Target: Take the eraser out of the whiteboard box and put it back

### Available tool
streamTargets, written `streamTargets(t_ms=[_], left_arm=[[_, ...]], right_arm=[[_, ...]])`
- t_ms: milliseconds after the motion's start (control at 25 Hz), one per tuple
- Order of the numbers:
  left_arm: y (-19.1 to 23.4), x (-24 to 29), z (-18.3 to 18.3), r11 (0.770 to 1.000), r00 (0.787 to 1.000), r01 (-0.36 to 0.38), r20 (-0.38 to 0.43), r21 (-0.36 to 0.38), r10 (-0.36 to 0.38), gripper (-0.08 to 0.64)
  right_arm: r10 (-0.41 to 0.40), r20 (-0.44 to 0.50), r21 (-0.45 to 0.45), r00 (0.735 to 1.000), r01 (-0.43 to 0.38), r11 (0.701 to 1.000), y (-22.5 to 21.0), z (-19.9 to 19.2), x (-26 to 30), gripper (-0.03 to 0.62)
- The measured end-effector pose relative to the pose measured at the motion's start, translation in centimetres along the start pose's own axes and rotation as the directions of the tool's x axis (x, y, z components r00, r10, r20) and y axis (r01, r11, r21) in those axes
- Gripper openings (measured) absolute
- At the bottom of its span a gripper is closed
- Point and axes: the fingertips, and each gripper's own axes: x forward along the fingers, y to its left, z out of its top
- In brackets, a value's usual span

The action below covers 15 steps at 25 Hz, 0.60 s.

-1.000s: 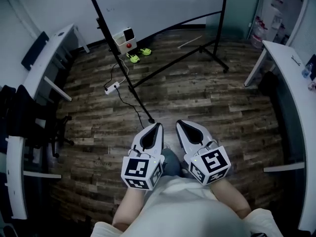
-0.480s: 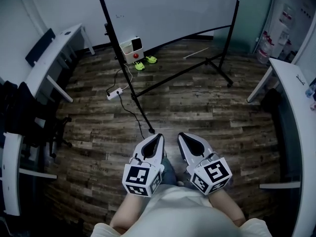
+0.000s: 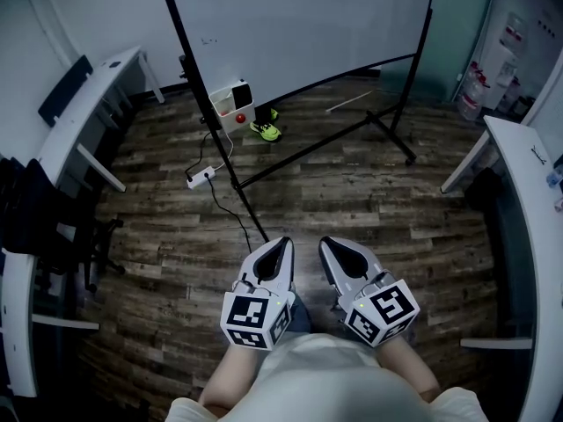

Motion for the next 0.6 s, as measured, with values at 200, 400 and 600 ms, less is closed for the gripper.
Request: streamTargets(t_ms=[200, 400, 600], left_arm=[[2.3, 2.4, 1.2, 1.000, 1.000, -0.004, 0.002, -0.016, 0.005, 0.002], [4.5, 4.5, 2.4, 1.000, 1.000, 0.000, -0.001, -0.026, 0.000, 0.002], [6.7, 6.7, 3.6, 1.000, 1.000, 0.010, -0.002, -0.023, -0.010, 0.002]], right_arm=[[-0.004, 0.003, -0.010, 1.000, 0.004, 1.000, -1.6, 1.2, 3.1, 0.006], [0.001, 0.003, 0.001, 1.000, -0.001, 1.000, -2.9, 2.2, 5.9, 0.006], [0.001, -0.001, 0.003, 1.000, -0.001, 1.000, -4.1, 2.9, 9.0, 0.006]])
